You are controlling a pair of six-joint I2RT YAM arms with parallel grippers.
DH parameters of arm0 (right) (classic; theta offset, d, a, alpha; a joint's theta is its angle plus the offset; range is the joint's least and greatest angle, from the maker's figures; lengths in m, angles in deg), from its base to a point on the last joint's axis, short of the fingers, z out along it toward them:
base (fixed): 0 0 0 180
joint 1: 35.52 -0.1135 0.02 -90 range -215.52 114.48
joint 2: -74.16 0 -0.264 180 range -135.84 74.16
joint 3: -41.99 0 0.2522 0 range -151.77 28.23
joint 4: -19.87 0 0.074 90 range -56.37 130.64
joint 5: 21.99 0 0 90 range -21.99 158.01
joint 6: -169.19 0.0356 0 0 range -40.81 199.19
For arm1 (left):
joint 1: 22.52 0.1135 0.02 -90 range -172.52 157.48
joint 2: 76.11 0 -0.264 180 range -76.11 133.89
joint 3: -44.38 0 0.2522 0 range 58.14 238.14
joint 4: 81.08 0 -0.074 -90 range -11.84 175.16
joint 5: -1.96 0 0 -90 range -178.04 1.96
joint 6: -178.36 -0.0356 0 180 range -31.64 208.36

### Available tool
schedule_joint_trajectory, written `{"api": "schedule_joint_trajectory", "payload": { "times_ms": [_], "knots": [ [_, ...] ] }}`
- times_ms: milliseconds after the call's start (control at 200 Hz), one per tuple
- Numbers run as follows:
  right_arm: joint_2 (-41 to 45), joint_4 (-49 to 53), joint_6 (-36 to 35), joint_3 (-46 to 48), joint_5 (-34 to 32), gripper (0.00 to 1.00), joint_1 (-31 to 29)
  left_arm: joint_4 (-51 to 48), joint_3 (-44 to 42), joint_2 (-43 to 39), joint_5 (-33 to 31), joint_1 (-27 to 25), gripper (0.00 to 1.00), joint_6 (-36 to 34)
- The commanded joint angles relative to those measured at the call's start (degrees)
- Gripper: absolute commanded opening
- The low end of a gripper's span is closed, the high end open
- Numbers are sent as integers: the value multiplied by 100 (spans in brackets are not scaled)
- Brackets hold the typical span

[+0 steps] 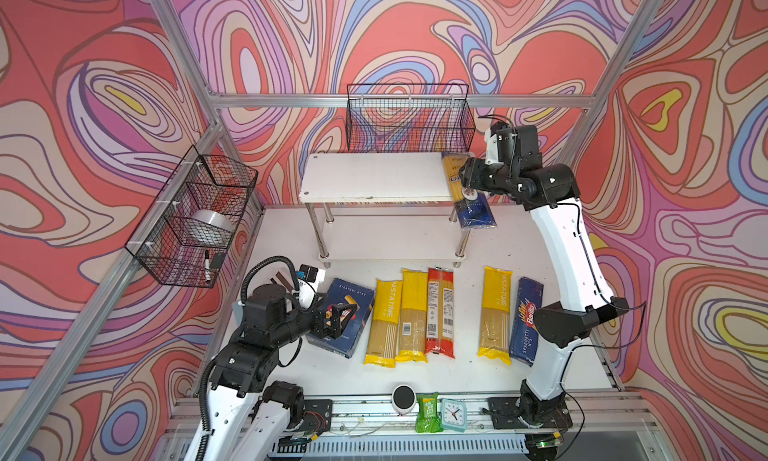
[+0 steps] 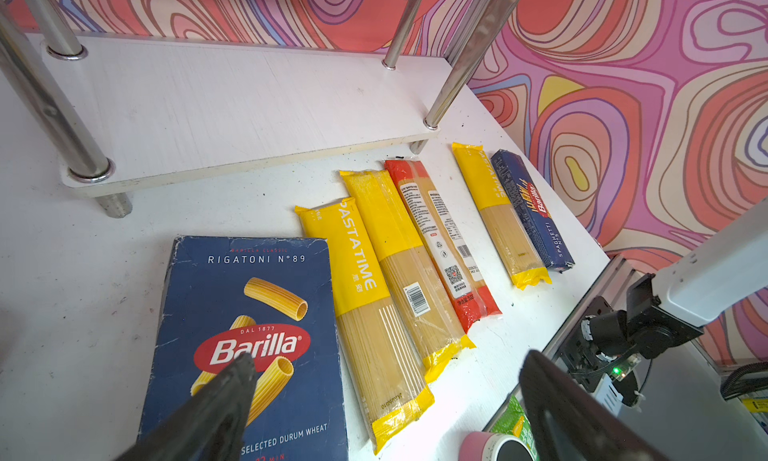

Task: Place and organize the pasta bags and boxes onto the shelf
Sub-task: 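Open the right gripper, leave the bag on the shelf, and withdraw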

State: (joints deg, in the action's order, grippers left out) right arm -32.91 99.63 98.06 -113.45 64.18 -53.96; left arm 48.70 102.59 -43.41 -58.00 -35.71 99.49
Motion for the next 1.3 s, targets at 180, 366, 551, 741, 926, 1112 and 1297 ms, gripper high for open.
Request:
{"api": "schedule_joint_trajectory", "payload": {
  "times_ms": [180, 366, 551, 741, 926, 1112, 1297],
  "knots": [
    [1740, 7, -134, 1280, 145, 64, 24, 56, -37, -17, 62, -26, 100, -52],
    [2827, 233, -212, 2238, 638, 62, 26, 43, -32, -13, 27, -21, 100, -58],
    [3677, 650, 20, 2970, 662, 58, 24, 47, -41, -12, 2, -25, 100, -58],
    [4110, 845, 135, 3567, 721, 58, 24, 36, -32, 24, -20, -26, 100, -65],
    [4107, 923, 56, 3675, 813, 56, 24, 9, -24, 7, -84, -20, 100, -68],
    [4122, 682, 135, 3970, 966, 46, 24, 2, -24, -1, -124, -17, 100, -54],
    [4159, 239, 286, 4434, 1318, 39, 24, -1, -23, 43, -124, -26, 100, -58]
  ]
}}
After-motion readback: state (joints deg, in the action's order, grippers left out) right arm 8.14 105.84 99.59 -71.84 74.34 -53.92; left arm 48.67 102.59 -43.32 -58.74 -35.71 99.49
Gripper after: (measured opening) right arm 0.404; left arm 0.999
